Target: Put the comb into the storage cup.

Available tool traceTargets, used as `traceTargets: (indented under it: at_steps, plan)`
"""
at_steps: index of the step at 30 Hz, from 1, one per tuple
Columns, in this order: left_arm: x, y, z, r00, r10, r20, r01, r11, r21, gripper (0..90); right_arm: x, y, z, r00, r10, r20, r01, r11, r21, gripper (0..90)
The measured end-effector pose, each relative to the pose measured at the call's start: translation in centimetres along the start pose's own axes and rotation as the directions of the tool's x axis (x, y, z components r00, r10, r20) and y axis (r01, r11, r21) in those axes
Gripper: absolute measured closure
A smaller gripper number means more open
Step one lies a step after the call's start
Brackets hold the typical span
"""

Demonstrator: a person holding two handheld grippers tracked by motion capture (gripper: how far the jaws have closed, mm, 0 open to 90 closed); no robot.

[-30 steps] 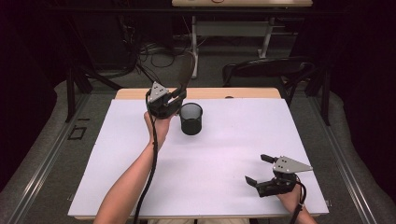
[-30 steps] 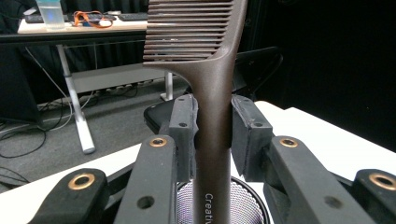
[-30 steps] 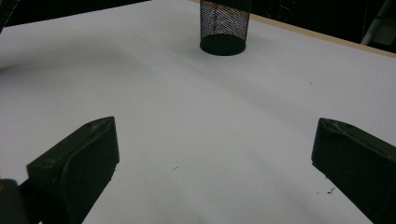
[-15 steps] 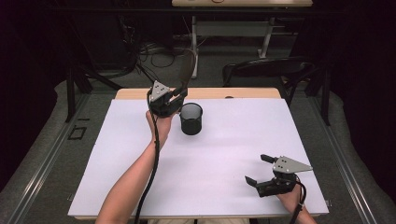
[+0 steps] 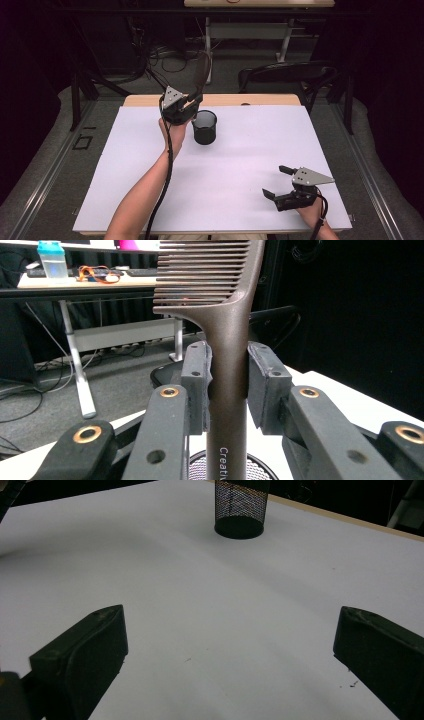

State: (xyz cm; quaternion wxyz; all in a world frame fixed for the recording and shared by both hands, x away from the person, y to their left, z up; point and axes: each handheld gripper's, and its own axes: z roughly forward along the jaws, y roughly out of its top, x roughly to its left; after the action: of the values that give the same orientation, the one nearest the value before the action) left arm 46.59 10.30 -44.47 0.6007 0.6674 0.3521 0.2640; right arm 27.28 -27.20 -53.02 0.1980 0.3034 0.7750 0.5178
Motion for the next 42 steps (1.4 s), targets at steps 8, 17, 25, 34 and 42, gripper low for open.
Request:
traceTargets:
  at_steps: [8,17,25,34,42]
  plan:
    - [0.1,-0.3,0.3,0.9999,-0.009,-0.006,0.009,1.0,-0.002,72.1,0.0,0.0,-0.1,1.0,0.0,-0.001,0.0,1.0,0.0,0.7]
    - [0.2,-0.5,0.5,1.0,-0.007,0.0,0.007,0.9998,-0.016,72.1,-0.1,0.0,0.0,1.0,0.004,0.0,-0.004,1.0,-0.001,0.7]
    - [0.1,-0.7,0.9,1.0,-0.002,0.001,0.002,0.9998,-0.019,72.1,0.0,0.0,0.0,1.0,0.002,-0.001,-0.002,1.0,0.0,0.8]
    - [0.1,-0.9,1.2,1.0,0.003,-0.003,-0.003,0.9998,-0.022,72.1,0.0,0.0,0.0,1.0,0.002,-0.002,-0.002,1.0,0.002,0.8]
    - [0.1,-1.1,1.5,1.0,0.009,0.0,-0.009,0.9997,-0.021,72.1,0.0,0.0,0.0,1.0,-0.001,-0.003,0.001,1.0,-0.001,0.8]
